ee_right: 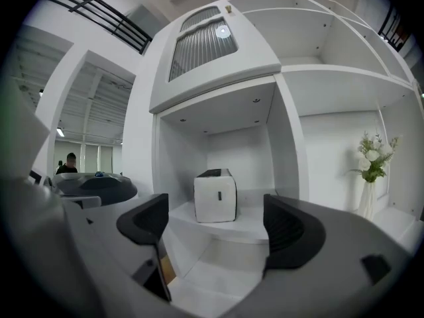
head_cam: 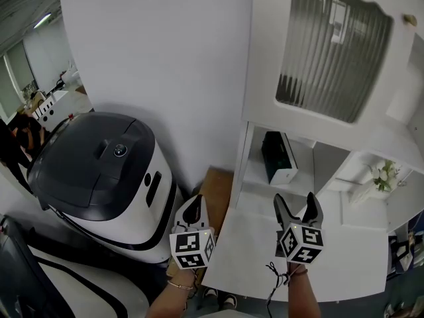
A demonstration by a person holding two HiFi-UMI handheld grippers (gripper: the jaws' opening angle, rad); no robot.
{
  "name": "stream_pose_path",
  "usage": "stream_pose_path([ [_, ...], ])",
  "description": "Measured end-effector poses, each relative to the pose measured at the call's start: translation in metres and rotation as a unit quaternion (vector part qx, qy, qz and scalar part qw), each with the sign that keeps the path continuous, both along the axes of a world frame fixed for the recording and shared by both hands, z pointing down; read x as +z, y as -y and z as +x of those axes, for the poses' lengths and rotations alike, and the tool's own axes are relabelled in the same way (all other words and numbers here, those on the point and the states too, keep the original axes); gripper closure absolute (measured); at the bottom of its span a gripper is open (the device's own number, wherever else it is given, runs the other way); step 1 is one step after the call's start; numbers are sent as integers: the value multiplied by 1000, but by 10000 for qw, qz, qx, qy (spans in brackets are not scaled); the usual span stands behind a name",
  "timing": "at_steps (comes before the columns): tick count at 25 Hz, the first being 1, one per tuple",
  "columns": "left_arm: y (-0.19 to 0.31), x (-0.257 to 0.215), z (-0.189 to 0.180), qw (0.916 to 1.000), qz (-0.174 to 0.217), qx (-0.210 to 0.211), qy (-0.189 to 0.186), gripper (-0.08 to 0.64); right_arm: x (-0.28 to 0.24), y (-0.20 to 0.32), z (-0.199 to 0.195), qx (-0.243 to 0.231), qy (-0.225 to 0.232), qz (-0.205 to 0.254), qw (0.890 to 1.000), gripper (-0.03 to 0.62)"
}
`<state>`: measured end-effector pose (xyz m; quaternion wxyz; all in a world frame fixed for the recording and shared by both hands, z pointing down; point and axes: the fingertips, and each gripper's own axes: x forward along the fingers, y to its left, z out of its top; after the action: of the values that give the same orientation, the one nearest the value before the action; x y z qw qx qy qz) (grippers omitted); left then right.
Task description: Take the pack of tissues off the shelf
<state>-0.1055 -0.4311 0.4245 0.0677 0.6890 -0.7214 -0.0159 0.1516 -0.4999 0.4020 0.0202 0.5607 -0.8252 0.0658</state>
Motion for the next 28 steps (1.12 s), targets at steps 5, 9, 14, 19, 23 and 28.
stream_pose_path([
  [5,-4,2,-15,9999,-8,-144,23,541,3,22,-12,-44,-37,-68,10000,133],
  [9,-9,10,-30,9995,-97,-307,13,541,6,36,-18,-48,-83,-98,9999,129],
  [14,-14,22,-48,9986,-208,-495,-31,541,8,51,-26,-53,-171,-125,9998,118],
  [19,-19,31,-59,9975,-271,-639,-99,541,6,62,-32,6,-250,-88,9996,115],
  [23,-21,38,-64,9967,-318,-724,-159,541,9,72,-36,40,-368,-145,9992,110],
  [28,-22,44,-71,9958,-343,-819,-207,541,13,83,-40,68,-432,-191,9989,106],
])
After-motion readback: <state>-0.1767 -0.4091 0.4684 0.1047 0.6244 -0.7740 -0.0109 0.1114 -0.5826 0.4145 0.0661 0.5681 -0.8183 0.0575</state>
